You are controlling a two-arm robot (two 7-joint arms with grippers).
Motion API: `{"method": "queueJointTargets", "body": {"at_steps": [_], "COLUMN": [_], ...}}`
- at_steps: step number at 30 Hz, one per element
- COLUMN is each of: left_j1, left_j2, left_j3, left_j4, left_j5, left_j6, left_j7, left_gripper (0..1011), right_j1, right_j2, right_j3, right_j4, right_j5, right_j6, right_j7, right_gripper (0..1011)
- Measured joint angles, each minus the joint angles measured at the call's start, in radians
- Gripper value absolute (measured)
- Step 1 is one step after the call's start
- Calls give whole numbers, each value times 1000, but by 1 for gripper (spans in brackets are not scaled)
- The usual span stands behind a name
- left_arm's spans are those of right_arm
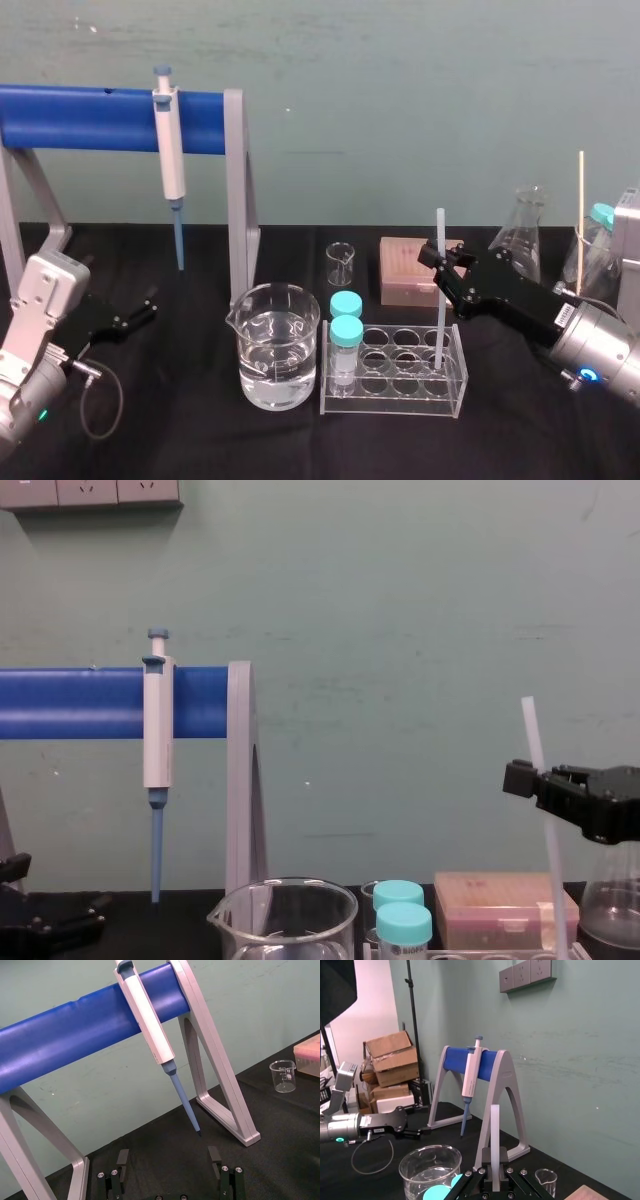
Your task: Pick up the stirring rod with one hand, then place it down.
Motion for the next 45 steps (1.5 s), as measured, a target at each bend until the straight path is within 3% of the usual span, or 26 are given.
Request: {"method": "queueJointTargets", "body": {"at_steps": [22,45], "left_j1": [0,0], "left_j2": [0,0], "left_j3": [0,0], "left_j4": [0,0], "left_j5": [0,0], "left_j6": [0,0], "left_j7": [0,0], "left_gripper": [1000,1000], "right_j1": [20,12], "right_j2": [-39,-39], "right_j3": [-25,-34], "right_j4": [120,121], "right_j5": [-27,-62], "right_j6": [-37,-32], "right_j7": [37,26], "right_gripper": [66,66]}}
